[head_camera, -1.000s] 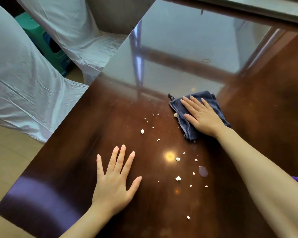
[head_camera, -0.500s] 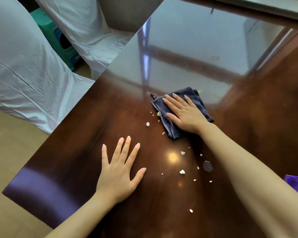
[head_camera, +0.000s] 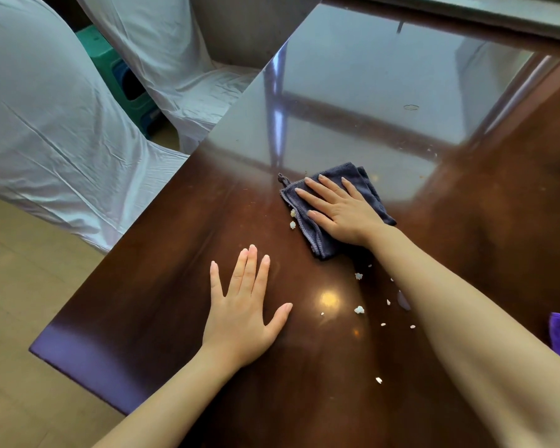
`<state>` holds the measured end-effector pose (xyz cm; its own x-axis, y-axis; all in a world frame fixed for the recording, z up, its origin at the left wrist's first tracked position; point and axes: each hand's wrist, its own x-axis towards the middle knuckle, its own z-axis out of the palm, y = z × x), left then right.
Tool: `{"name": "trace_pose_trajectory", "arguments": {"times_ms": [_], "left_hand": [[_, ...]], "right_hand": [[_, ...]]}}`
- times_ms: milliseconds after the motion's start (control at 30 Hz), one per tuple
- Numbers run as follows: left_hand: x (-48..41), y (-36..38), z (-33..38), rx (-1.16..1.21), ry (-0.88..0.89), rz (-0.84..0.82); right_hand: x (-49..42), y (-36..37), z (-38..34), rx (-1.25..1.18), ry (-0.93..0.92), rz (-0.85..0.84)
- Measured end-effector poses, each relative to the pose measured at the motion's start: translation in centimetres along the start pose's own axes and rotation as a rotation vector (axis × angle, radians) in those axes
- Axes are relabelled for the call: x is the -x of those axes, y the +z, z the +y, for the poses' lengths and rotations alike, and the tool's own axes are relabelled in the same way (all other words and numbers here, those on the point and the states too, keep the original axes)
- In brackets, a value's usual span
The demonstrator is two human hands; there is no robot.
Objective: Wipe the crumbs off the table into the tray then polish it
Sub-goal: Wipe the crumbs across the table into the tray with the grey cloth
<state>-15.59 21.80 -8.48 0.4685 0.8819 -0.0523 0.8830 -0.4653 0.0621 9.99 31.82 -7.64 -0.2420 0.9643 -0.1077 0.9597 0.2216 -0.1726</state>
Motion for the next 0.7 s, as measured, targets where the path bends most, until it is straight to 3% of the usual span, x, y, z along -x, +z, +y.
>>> {"name": "trace_pose_trajectory", "arguments": {"times_ms": [433,700], "left_hand": [[0.0,0.3,-0.1,0.022,0.01,0.033],[0.0,0.4,0.0,0.009,0.014,0.041]], "right_hand": [[5.1,0.5,-2.3,0.008,-0.077,-0.034],[11.2,0.6,-3.0,0.004,0.0,-0.05]]}}
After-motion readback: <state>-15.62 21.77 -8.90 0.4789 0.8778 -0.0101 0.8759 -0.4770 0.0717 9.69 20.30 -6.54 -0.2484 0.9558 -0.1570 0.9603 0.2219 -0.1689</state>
